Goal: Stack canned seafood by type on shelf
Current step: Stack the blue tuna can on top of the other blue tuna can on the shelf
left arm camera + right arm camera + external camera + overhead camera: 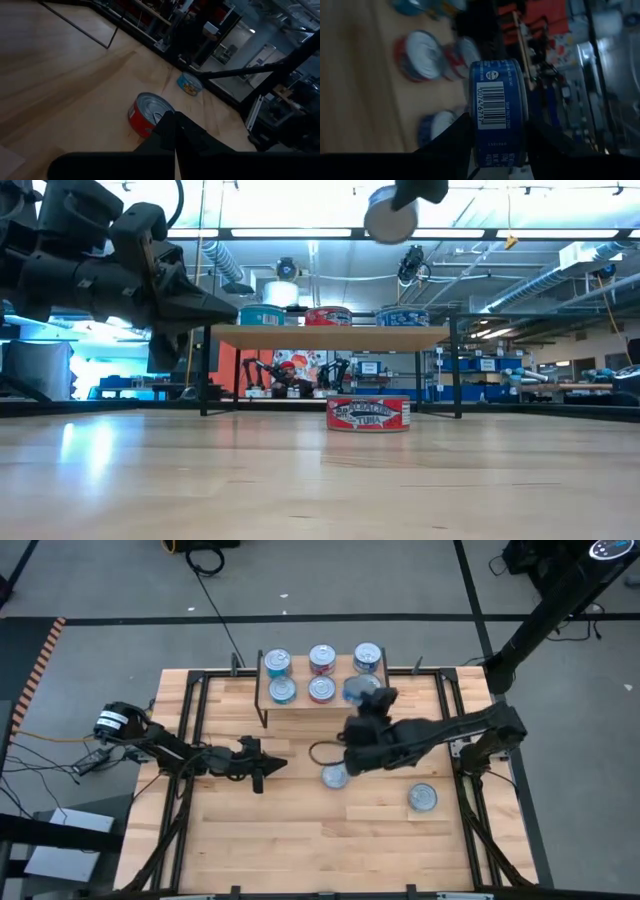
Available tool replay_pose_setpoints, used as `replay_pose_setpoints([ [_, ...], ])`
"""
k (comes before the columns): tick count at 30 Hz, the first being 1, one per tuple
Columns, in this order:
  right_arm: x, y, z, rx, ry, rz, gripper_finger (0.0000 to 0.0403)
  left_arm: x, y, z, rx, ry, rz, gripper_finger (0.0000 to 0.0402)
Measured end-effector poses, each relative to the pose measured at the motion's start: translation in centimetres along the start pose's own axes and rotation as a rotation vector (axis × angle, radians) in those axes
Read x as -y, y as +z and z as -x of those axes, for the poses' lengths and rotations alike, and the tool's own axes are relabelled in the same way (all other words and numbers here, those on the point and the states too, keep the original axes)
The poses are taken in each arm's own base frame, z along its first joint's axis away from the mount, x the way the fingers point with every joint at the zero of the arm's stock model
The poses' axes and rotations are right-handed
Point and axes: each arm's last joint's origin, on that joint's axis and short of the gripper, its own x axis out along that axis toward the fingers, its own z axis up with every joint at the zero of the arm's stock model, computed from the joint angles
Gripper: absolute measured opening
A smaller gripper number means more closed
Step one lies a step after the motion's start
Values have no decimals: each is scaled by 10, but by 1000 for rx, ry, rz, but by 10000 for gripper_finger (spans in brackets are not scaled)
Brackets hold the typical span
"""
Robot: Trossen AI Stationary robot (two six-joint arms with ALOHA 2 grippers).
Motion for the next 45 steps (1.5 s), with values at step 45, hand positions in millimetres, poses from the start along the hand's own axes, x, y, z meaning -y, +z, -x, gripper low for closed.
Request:
replay_pose_setpoints([
  [45, 3, -41, -109, -249, 162, -3, 158, 3, 3, 0, 32, -21, -42, 1],
])
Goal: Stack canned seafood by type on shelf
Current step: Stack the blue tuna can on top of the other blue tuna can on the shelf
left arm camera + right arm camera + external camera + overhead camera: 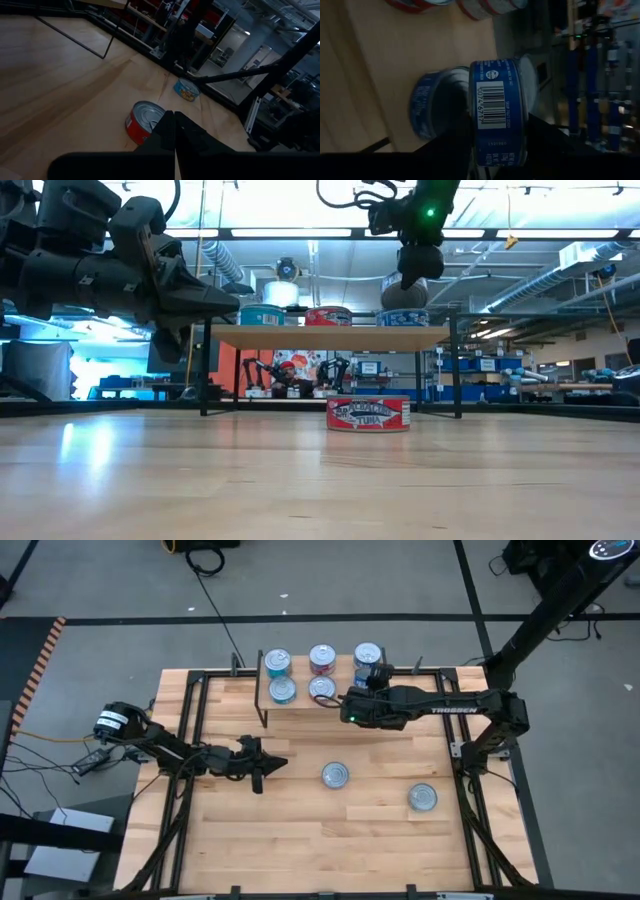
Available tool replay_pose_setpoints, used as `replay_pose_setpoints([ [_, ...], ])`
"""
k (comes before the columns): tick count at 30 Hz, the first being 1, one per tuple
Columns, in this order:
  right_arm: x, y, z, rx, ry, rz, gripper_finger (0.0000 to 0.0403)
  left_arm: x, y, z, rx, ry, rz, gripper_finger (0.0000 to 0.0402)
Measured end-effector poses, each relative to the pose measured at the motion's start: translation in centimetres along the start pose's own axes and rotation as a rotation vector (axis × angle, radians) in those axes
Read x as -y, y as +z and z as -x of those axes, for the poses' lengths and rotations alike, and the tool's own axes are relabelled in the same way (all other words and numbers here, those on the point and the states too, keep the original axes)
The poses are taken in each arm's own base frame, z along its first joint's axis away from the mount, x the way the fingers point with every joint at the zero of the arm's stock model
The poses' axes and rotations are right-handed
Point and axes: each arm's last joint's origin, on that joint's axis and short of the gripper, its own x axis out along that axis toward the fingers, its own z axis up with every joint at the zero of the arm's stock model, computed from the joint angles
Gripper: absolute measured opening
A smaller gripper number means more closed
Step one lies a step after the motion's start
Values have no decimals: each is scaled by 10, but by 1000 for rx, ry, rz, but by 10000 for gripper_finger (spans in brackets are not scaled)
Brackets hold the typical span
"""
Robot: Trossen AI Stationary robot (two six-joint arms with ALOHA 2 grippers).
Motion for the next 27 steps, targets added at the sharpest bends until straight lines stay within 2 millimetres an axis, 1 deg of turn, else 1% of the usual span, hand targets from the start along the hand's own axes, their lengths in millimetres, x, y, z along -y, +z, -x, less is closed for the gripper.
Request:
replay_pose_setpoints([
  [10, 6, 0, -10, -11, 69, -34, 161, 0, 0, 0, -2, 0, -3, 1],
  [13, 8, -1, -12, -7, 130, -52, 172, 0, 0, 0, -2, 0, -3, 1],
  [19, 5, -1, -16, -3, 263, -55, 199, 0, -1, 0, -8, 4, -6, 1],
  [27, 8, -2, -20, -10, 283, -67, 217, -1, -2, 0, -23, 14, -10, 1],
])
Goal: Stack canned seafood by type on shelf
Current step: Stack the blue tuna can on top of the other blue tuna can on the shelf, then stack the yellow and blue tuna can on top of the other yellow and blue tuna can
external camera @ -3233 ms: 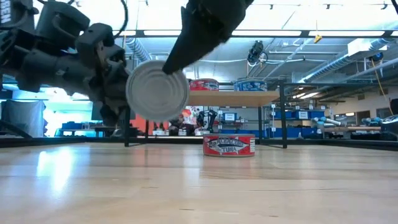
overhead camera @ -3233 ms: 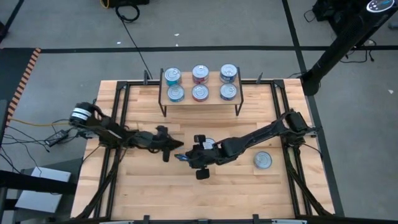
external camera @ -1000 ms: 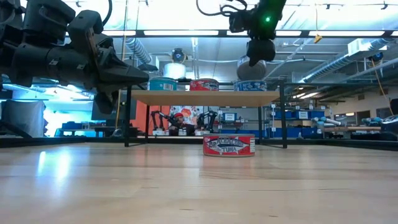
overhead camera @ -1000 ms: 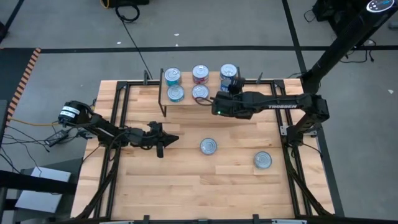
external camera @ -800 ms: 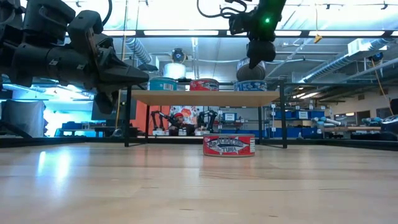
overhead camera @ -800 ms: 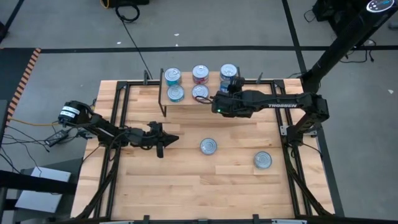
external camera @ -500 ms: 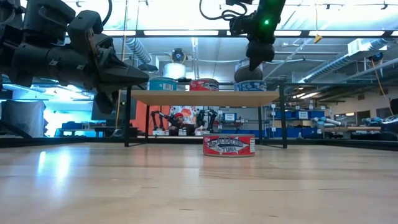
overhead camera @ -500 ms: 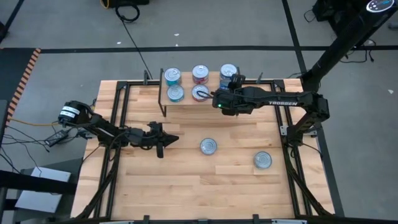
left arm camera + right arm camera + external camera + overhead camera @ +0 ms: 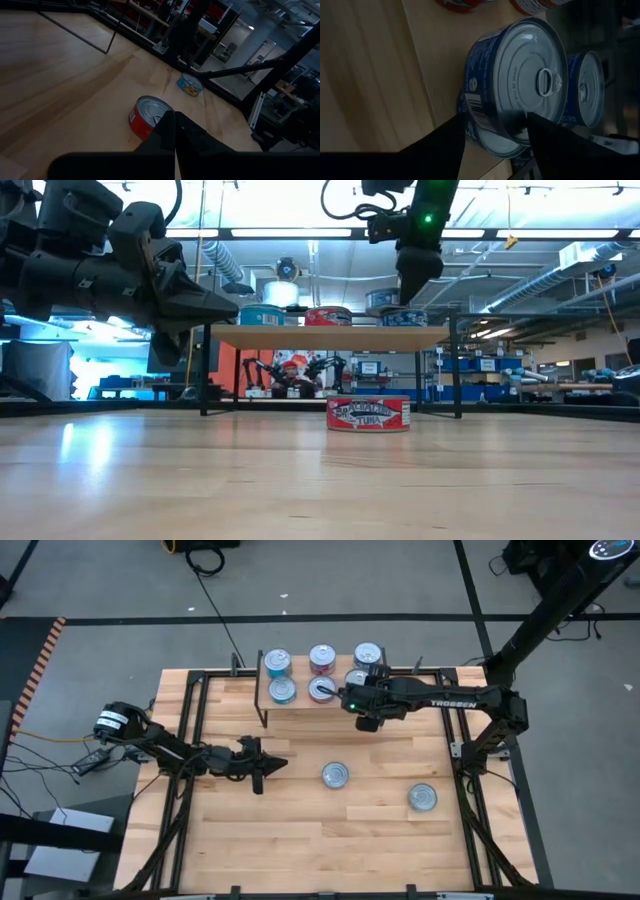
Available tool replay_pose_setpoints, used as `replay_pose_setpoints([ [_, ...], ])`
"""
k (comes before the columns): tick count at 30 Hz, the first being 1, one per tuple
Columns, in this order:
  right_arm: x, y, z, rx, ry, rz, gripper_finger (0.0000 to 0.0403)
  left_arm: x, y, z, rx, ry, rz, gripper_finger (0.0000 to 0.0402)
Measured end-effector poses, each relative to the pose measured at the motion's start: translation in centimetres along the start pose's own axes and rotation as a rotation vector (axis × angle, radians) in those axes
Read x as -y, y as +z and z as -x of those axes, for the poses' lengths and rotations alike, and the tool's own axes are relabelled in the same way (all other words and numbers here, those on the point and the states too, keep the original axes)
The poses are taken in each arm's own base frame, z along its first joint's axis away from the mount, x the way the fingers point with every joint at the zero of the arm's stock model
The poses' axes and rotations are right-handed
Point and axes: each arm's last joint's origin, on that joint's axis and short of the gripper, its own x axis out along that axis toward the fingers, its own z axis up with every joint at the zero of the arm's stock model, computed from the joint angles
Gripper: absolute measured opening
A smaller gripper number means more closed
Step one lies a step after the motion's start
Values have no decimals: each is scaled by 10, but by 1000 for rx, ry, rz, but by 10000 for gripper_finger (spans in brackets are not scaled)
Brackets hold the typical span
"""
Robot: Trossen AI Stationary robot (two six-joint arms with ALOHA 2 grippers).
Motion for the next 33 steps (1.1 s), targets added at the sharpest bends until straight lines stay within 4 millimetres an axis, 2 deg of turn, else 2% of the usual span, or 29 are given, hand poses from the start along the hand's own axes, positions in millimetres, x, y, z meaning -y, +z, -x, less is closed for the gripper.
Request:
replay_pose_setpoints([
  [14, 6, -10, -1, -70, 41, -13, 165, 0, 0, 0, 0, 0, 1, 1],
  [20, 14, -12, 7, -77, 84, -42, 162, 0, 0, 0, -2, 1, 1, 1],
  [33, 39, 3, 33, 36, 139, -145, 156, 1, 0, 0, -14, -21, 13, 1],
])
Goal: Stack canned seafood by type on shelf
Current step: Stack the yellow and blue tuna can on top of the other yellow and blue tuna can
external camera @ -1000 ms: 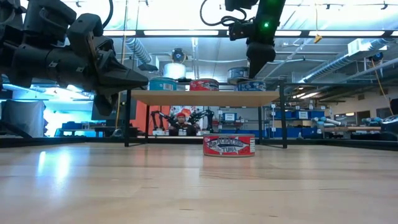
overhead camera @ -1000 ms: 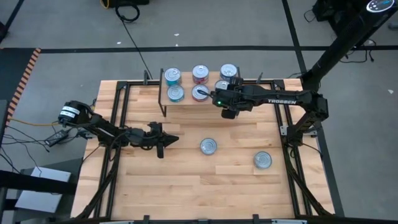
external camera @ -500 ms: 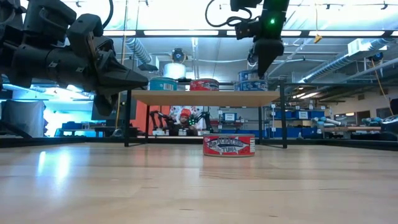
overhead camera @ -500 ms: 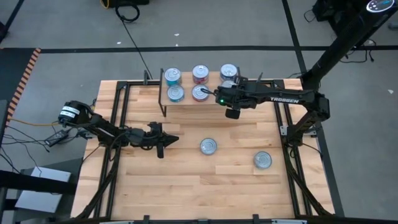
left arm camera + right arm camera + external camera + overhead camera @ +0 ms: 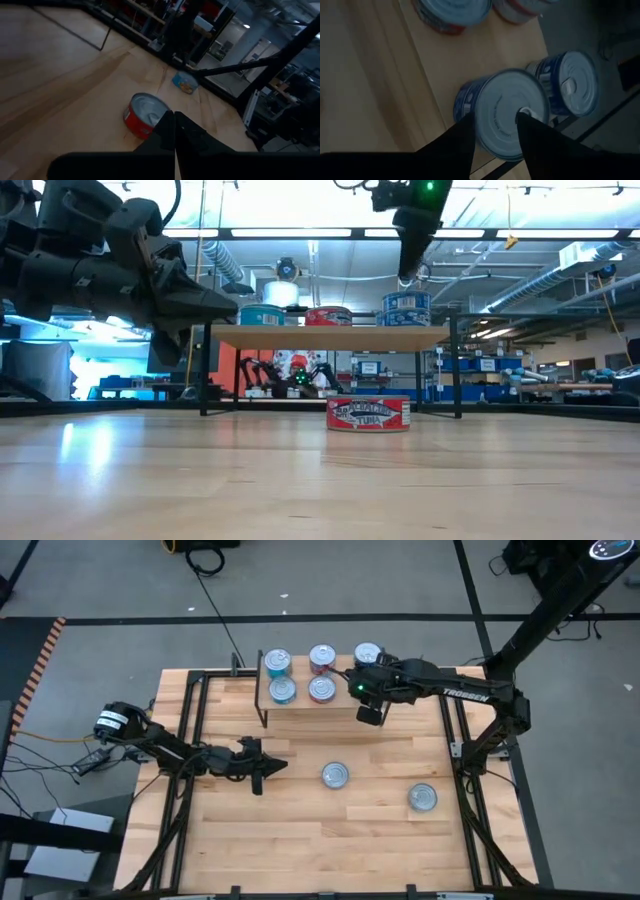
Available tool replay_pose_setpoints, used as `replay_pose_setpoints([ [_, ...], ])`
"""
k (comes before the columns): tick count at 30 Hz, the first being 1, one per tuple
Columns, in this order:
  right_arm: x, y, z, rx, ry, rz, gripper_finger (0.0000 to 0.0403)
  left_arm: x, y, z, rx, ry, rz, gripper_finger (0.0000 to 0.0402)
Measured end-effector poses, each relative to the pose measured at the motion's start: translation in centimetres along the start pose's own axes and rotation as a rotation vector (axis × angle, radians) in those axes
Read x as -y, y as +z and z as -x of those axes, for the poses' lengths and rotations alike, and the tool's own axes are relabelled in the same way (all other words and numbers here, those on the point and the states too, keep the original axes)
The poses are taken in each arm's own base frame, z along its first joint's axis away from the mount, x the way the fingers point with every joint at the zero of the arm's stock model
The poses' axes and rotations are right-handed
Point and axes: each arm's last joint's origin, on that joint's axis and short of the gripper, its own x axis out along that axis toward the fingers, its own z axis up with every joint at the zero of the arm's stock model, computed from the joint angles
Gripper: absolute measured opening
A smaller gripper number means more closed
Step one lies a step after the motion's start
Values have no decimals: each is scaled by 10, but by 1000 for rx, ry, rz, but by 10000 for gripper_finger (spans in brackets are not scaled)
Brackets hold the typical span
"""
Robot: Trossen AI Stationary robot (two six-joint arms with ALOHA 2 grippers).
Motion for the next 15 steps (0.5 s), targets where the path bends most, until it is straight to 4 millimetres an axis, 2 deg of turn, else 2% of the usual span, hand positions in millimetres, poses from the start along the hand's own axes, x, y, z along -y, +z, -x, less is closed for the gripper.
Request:
replay_pose_setpoints([
  [4, 6, 5, 14, 37, 39, -7, 119, 2, 3, 0, 32, -27, 3, 1],
  [9, 5, 6, 28, 54, 202, -62, 38, 3, 4, 0, 38, -30, 1, 1],
  [11, -1, 6, 30, 47, 303, -104, 12, 2, 4, 0, 35, -28, 0, 1],
  [15, -30, 8, 28, 80, 460, -93, 14, 2, 4, 0, 34, -27, -2, 1],
])
